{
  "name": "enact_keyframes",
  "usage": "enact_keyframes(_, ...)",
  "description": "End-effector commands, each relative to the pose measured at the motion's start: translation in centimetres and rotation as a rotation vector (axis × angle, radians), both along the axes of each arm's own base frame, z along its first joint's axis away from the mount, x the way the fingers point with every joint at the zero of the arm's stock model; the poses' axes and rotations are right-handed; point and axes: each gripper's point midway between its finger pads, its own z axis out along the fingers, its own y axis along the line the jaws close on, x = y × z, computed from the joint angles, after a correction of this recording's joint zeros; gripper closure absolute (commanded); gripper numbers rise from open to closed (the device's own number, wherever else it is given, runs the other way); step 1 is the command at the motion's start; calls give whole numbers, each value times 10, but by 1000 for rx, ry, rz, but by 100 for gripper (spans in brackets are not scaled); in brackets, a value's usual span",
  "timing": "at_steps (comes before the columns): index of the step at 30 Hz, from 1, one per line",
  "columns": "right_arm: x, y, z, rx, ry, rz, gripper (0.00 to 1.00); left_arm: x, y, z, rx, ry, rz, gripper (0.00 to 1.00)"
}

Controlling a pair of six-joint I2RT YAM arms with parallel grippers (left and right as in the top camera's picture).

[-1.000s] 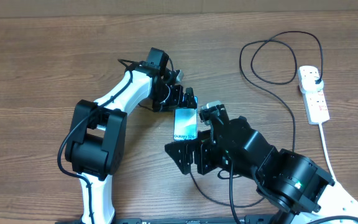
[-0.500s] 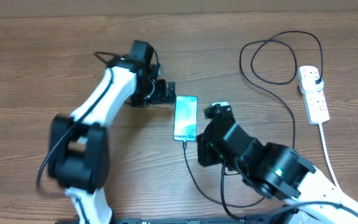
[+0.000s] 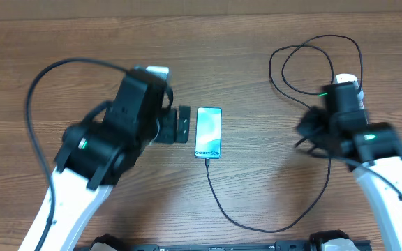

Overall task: Plug charger to phone and switch on socket
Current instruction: 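Open the left gripper and move the right gripper to the power strip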

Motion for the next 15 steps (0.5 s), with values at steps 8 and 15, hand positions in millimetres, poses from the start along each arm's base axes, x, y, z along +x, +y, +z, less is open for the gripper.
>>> enact_keyframes(8, 21, -106, -3, 105, 42, -304, 96, -43, 54, 46, -13, -171, 247, 0)
enact_keyframes(15, 65, -141, -24, 124, 171, -308, 96, -74, 80, 45, 29, -157, 258, 0)
